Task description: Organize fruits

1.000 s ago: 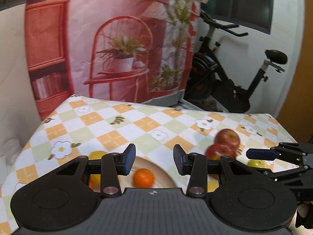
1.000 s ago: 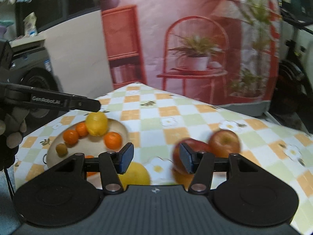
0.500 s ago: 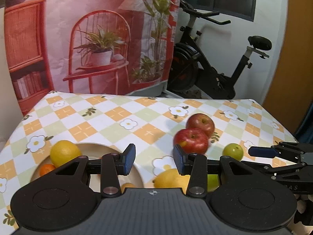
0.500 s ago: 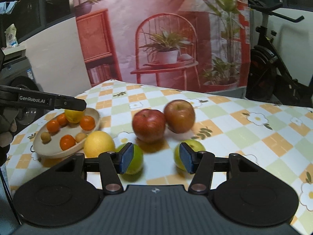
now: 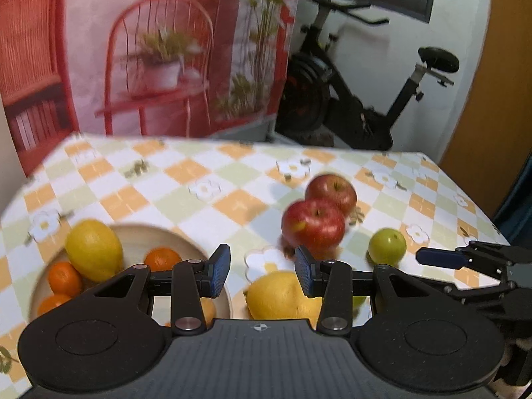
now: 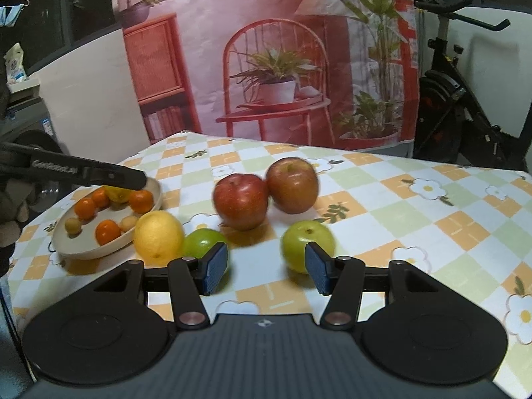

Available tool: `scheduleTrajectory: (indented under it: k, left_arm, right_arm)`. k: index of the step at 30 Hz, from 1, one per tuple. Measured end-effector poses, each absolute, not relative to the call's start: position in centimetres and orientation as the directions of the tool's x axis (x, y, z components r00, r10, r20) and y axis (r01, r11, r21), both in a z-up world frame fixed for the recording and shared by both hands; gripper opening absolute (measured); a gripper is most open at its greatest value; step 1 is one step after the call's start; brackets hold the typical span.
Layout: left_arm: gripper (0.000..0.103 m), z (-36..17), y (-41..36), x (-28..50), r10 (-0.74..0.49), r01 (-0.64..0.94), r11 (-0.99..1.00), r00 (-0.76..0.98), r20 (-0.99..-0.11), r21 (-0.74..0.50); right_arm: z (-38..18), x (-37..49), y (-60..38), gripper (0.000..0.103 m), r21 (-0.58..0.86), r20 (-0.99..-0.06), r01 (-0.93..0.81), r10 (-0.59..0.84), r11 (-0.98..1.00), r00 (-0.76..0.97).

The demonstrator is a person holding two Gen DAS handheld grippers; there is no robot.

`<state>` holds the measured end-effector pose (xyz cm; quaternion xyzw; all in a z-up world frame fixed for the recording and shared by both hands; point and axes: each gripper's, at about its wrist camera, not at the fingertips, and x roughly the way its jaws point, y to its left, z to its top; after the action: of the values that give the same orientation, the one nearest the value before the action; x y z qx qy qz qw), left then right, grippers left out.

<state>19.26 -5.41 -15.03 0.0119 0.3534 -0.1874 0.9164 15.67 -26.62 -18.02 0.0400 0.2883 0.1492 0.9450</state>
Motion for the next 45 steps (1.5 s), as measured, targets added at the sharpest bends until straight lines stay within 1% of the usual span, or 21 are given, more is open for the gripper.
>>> scheduleTrajectory:
  k: [5,9,14,20,26,34,36,45]
  left_arm:
    - [0.045,-16.3,-4.9,20.8,-0.368,0.345,0.921,0.622,-0.691,-0.181]
    - [0.045,-17.0,-4.6,21.5,-0.384,0.334,0.917,0.604,-0.699,-0.217]
    - [0.045,-16.8,-4.3,21.2,-0.383,0.328,0.919,0.616,-0.688,-0.218]
    - [0.045,-16.8,-4.0,21.2,-0.386,0.326,0.919,0.619,-0.684,-0.223]
    - [0.044,-16.7,-4.0,21.0,-0.385,0.337,0.918,0.626,-0.678,-0.210]
    - [0.044,-16.6,-3.5,21.0,-0.388,0.333,0.918,0.631,-0.672,-0.217]
    - [0.044,-16.7,-3.5,21.0,-0.388,0.332,0.918,0.632,-0.671,-0.218]
    - [0.044,-16.8,-3.4,20.8,-0.391,0.338,0.916,0.634,-0.668,-0.215]
  right_arm:
    - [-18.6,15.2,-24.6,0.055,0.169,-0.546,-0.304,0.346,0.938,0.763]
    - [-19.4,14.8,-23.3,0.055,0.173,-0.569,-0.337,0.373,0.925,0.733]
    - [-20.2,15.0,-21.9,0.054,0.162,-0.592,-0.371,0.391,0.914,0.705]
    - [-20.3,15.3,-21.1,0.047,0.170,-0.595,-0.397,0.415,0.902,0.689]
    - [-20.9,16.2,-19.2,0.047,0.152,-0.618,-0.442,0.434,0.884,0.656]
    - [-21.2,17.3,-18.3,0.046,0.137,-0.627,-0.448,0.428,0.883,0.651]
    - [-21.3,17.5,-18.3,0.045,0.130,-0.628,-0.445,0.421,0.886,0.654]
    - [-21.4,18.3,-19.7,0.045,0.114,-0.638,-0.395,0.372,0.912,0.674]
